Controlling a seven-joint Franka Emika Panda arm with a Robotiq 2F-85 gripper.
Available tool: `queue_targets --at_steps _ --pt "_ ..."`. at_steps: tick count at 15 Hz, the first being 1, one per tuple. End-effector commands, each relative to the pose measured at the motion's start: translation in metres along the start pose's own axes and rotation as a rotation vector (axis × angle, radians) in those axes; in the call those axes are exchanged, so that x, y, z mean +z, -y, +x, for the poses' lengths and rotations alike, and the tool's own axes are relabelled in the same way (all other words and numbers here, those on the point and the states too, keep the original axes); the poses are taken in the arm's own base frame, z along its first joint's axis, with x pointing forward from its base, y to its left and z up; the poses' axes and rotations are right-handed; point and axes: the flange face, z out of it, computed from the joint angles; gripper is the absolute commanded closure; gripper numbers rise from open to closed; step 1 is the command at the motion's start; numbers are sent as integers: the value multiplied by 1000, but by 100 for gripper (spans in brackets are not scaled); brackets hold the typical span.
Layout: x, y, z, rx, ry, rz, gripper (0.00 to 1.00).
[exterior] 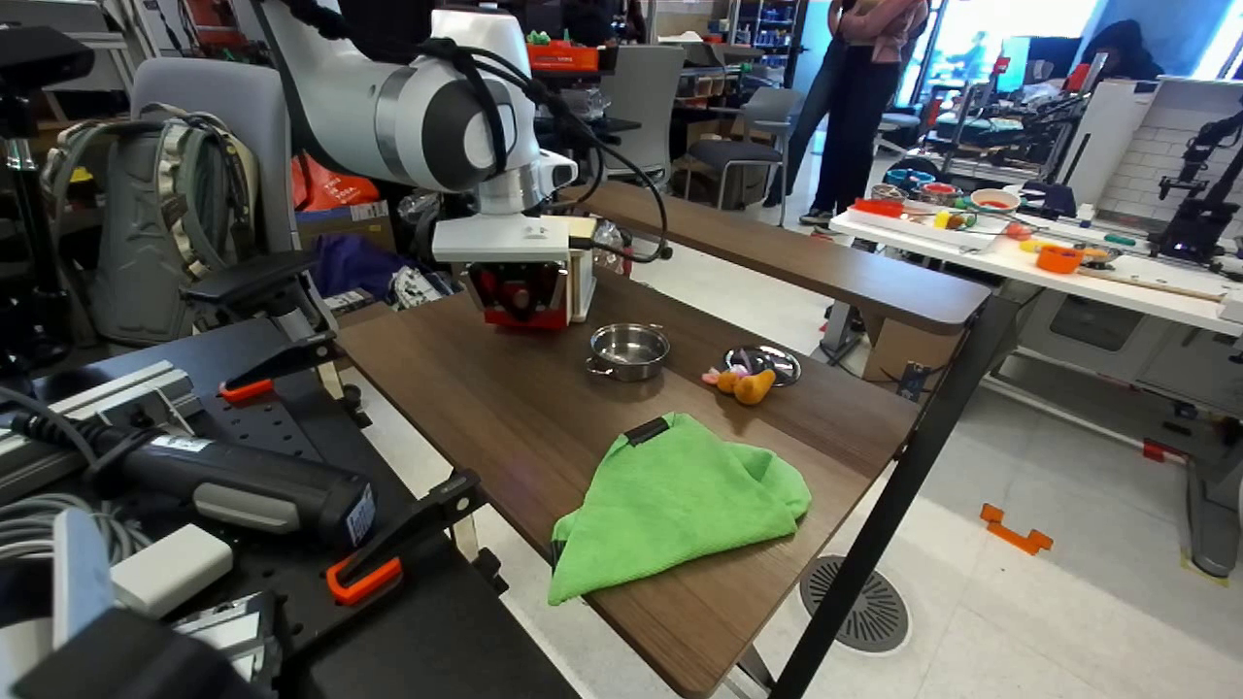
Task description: Close the open drawer
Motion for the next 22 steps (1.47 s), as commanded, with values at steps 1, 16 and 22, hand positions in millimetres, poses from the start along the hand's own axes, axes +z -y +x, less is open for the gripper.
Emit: queue_targets --at_steps 1,16,22 --pt "15 1 -2 -22 7 14 98" --pt "18 0 13 -53 14 -17 98" --pt "19 -11 19 -44 3 -34 98"
